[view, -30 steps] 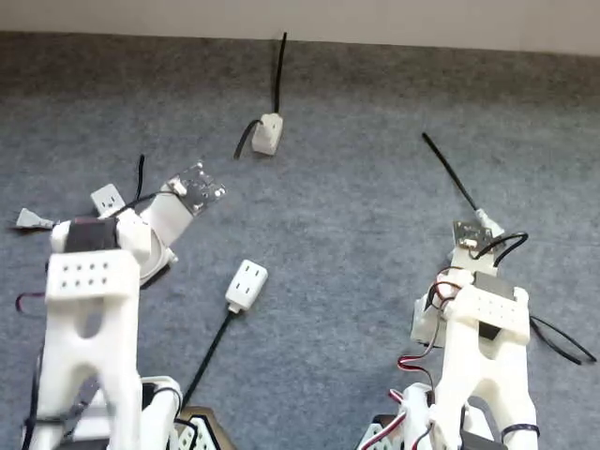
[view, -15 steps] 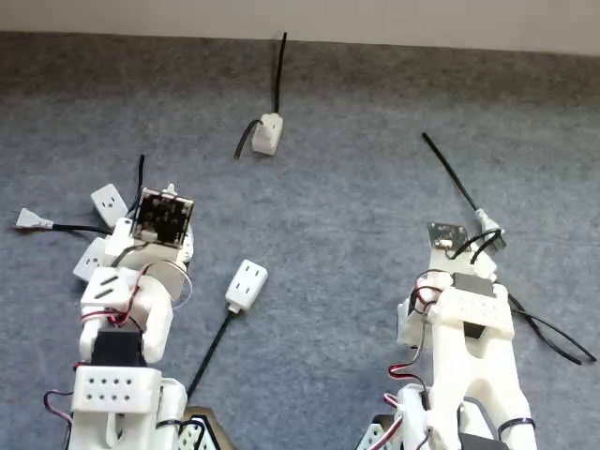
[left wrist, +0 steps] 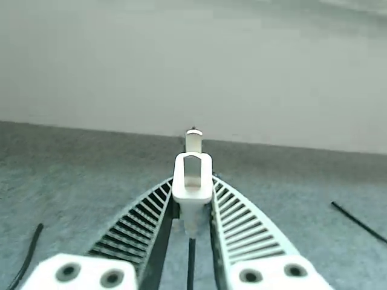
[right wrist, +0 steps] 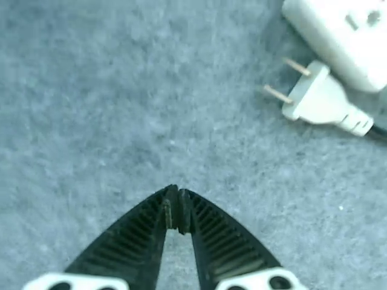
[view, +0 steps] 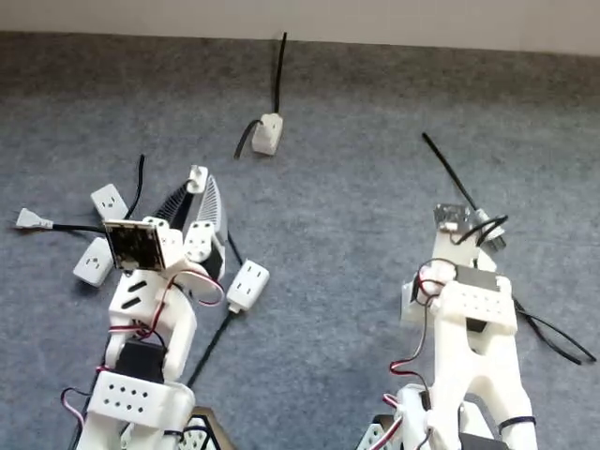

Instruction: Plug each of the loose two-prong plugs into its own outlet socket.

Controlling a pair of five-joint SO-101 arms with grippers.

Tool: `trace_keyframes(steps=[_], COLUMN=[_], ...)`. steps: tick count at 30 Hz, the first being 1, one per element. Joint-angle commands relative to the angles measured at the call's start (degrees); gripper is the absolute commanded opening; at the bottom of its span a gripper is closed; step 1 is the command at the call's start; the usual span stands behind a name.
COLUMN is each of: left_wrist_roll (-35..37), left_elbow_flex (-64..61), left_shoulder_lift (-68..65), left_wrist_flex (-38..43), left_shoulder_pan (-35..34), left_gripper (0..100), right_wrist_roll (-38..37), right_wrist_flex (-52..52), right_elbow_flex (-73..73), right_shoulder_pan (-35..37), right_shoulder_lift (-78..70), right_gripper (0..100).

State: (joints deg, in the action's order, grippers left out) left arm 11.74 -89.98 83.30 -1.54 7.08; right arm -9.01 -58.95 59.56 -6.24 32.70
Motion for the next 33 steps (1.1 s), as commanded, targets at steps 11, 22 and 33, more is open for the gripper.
trace_keyframes(steps=[11, 22, 33], left_wrist_roll=[0.88, -5.80, -9.67], left_elbow_flex=[1.01, 2.68, 2.51], left_shoulder_lift=[0.75, 0.57, 0.57], left_wrist_flex=[13.80, 13.80, 13.80], left_shoulder_pan=[6.46, 20.79, 28.00], left_gripper=[1, 1, 1], right_wrist_roll=[0.09, -4.13, -6.77], right_wrist_flex=[-21.23, -41.27, -40.40], right_elbow_flex=[-35.30, -73.54, -71.52], right_shoulder_pan=[22.46, 32.48, 51.82], right_shoulder_lift=[1.10, 1.10, 8.13], right_gripper=[0.7, 0.7, 0.7])
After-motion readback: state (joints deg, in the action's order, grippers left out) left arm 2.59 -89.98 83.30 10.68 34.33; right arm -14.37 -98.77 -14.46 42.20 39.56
